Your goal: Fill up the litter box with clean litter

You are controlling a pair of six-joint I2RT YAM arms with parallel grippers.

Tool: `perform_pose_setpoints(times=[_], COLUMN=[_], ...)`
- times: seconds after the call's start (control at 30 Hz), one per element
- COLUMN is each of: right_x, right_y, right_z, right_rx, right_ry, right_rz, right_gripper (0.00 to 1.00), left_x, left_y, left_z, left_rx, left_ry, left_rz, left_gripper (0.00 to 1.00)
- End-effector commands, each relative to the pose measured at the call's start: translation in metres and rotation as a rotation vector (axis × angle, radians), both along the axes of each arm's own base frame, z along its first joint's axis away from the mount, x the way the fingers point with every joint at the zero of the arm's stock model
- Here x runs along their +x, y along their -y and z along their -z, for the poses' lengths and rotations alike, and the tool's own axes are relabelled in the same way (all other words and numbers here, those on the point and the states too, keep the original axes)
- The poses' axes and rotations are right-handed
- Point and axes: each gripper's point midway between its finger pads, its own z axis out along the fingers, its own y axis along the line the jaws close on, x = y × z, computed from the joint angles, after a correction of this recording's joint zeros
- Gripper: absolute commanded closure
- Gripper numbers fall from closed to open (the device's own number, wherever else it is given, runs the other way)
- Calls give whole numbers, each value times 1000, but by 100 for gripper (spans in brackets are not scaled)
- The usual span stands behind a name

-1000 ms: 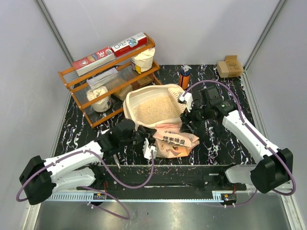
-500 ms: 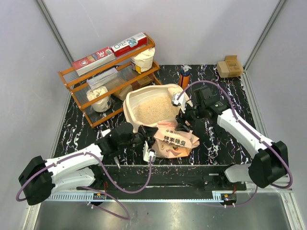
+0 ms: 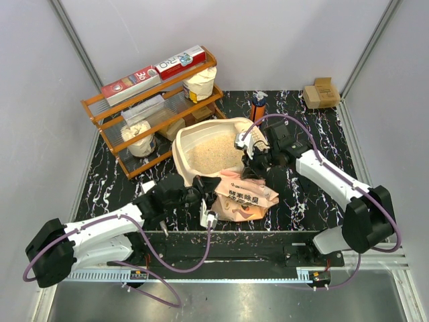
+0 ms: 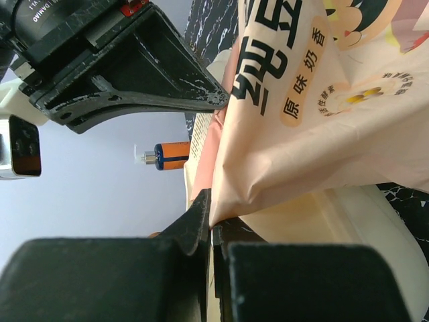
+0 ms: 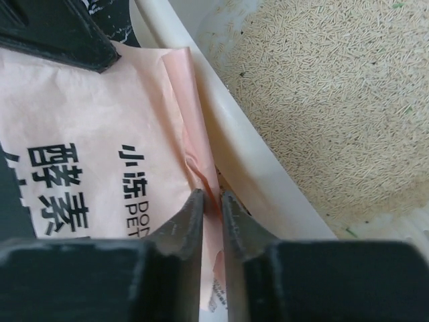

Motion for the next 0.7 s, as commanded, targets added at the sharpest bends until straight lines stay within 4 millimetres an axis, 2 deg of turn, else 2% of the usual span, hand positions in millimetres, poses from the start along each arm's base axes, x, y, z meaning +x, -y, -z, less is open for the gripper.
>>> perform_pose_setpoints(times=[0.0,0.07,0.1,0.17,0.2,0.23,0.27,0.3,0.33,0.37,0.4,0.43,0.47,0.5,0.53,0.57,0.63,0.67], right_x=[-1,5,8,14,14,14,15,15,12,12,10,7,6,3,0,0,-5,-6], right_y=[-9,-5,-3,1,2,4,3,4,4,4,4,5,5,3,3,3,0,-2], right_z=[-20,-29,-34,-53,-59,-70,-79,-84,-92,-98,-101,-102,-106,-106,-107,-110,-114,-120], right_rx=[43,29,26,28,30,40,51,56,65,71,73,69,69,66,62,64,63,68], right_ry=[11,69,101,183,211,246,270,285,301,313,321,319,327,332,333,344,359,376], right_rz=[-39,-15,-8,7,4,8,7,6,4,5,1,-5,-10,-26,-31,-35,-60,-70], right_gripper=[88,97,100,100,100,100,100,100,100,100,100,100,100,100,100,100,100,100], left_x=[0,4,5,10,11,12,10,9,13,11,9,12,9,10,11,9,3,2], left_y=[9,5,4,-4,-7,-12,-17,-24,-32,-38,-44,-50,-55,-55,-59,-61,-53,-53], left_z=[-40,-37,-39,-34,-39,-40,-36,-43,-45,-40,-55,-59,-52,-76,-78,-91,-98,-113], left_rx=[-113,-110,-115,-114,-133,-143,-154,-189,-210,-228,-279,-308,-336,-397,-407,-449,-455,-492], left_ry=[88,62,54,-2,-19,-43,-107,-121,-139,-213,-233,-269,-391,-431,-488,-593,-714,-777], left_rz=[15,-18,-34,-96,-117,-148,-177,-202,-255,-293,-315,-363,-418,-431,-475,-507,-476,-480], left_gripper=[100,100,93,84,71,64,52,43,31,26,21,12,9,6,5,2,1,1])
